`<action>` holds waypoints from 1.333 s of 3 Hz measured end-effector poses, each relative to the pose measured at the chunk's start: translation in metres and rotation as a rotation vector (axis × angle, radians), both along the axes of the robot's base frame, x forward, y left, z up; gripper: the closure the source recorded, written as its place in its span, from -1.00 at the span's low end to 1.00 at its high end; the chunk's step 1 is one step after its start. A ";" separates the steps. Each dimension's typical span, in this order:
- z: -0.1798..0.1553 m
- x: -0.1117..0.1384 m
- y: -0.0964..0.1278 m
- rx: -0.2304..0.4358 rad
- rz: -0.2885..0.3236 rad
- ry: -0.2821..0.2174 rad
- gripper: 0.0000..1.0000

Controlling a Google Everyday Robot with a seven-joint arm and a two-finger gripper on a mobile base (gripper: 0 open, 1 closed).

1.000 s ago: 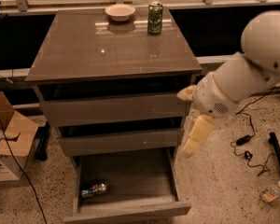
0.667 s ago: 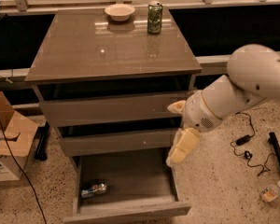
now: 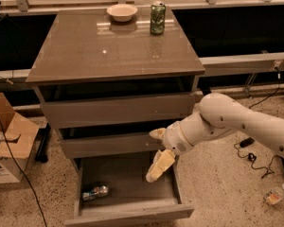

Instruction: Pick redbull can from bottom drawer and place on counter

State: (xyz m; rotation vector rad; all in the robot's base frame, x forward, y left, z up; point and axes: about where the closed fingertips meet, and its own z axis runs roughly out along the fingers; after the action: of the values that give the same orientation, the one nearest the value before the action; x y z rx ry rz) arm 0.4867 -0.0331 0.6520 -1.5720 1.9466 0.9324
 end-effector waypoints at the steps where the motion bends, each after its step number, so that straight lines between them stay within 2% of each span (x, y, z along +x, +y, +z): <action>1: -0.004 -0.001 0.000 0.003 0.000 0.010 -1.00; 2: -0.021 -0.001 0.009 0.009 -0.012 0.050 -1.00; 3: -0.059 0.009 0.044 0.043 0.047 0.079 -1.00; 4: -0.112 0.016 0.082 0.096 0.141 0.117 -1.00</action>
Offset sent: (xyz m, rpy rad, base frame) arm -0.0008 0.0147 -0.0413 0.0146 0.0985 -0.0364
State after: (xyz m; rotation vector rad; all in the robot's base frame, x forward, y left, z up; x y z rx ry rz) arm 0.5028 0.0486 0.5398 -1.6491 1.8570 1.1813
